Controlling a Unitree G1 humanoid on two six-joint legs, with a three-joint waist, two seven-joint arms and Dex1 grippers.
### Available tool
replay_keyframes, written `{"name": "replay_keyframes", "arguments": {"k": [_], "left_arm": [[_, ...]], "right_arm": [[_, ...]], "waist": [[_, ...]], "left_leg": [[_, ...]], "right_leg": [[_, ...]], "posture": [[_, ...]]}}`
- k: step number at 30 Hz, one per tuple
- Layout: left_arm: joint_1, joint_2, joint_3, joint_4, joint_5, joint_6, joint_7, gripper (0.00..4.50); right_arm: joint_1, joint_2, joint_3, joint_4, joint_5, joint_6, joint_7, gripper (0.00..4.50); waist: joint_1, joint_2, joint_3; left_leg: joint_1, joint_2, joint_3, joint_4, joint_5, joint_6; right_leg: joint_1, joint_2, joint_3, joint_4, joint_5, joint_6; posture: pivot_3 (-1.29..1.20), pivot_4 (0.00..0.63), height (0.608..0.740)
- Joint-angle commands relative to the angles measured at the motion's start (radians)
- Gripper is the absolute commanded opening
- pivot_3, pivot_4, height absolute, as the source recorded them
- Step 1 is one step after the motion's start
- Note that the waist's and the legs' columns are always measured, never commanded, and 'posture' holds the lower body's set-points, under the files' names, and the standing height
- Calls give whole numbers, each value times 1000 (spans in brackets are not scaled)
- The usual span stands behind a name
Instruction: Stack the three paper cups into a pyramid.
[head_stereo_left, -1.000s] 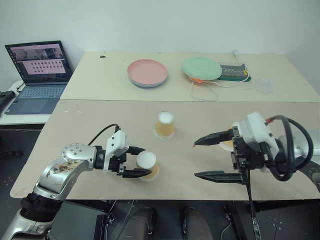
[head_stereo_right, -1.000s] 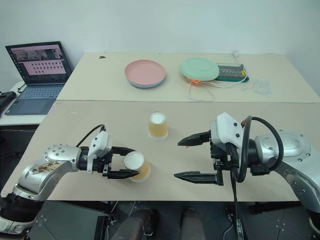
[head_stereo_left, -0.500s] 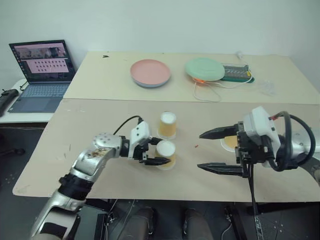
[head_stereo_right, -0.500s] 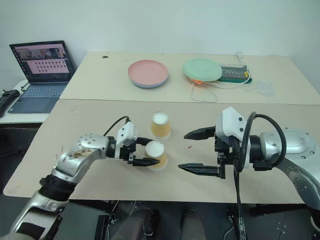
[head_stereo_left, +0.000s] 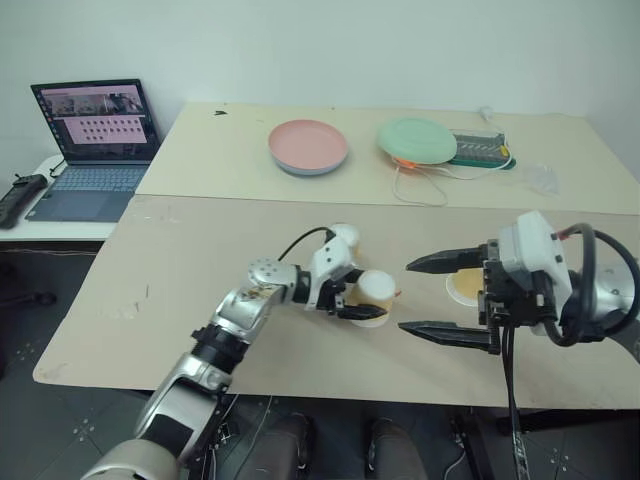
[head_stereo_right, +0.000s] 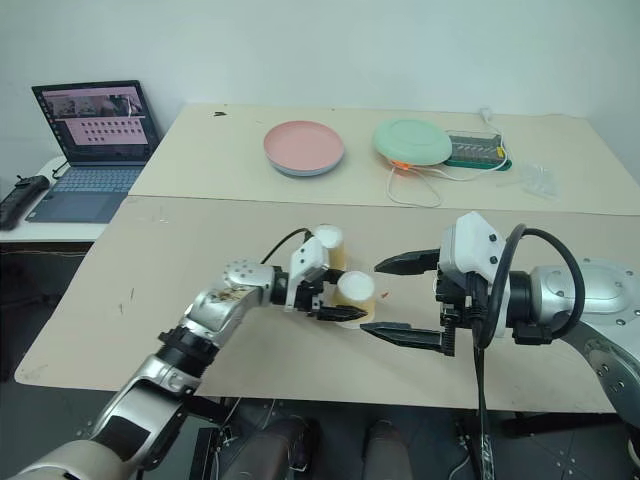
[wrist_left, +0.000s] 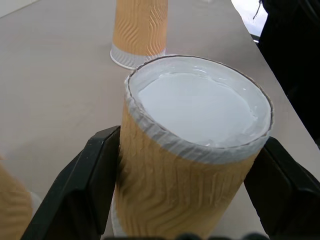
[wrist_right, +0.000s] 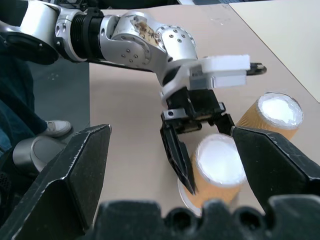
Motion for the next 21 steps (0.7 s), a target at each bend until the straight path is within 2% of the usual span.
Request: {"name": "replay_keyframes", "arguments": {"k": [1,10,13,17,21], "left_arm": [[-32,-40,-11,70,37,-41,15,3673],[-45,-57,9,116,54,-70,0,3673],[-46,-56,16,119,57,-77,2,4442],[-51,-42,37,84,49,-47,0,4482],[-52,-3,91,-32,11,12,6,4482]], "right_arm": [[-1,-6,-42,-22,25,0,-7,4500],[8,-9,-55,-23,29,-1,-10,4500],[4,-9,-49,-19,29,-4,-12,4500],[-7,-4,-36,-9,25,-12,-9,4500],[-12,1,-26,-3,21,-19,-5,4500]], "waist": [[-2,0,0],[-4,0,0],[-4,0,0],[-5,0,0],[-7,0,0]], "left_leg": [[0,0,0,0,0,0],[0,0,0,0,0,0],[0,0,0,0,0,0],[0,1,0,0,0,0],[-1,0,0,0,0,0]], "right_leg": [[0,0,0,0,0,0],[0,0,0,0,0,0],[0,1,0,0,0,0],[0,1,0,1,0,-1],[-2,2,0,1,1,-1]], "posture": [[0,150,715],[0,150,715],[0,150,715],[0,150,715],[0,150,715]]}}
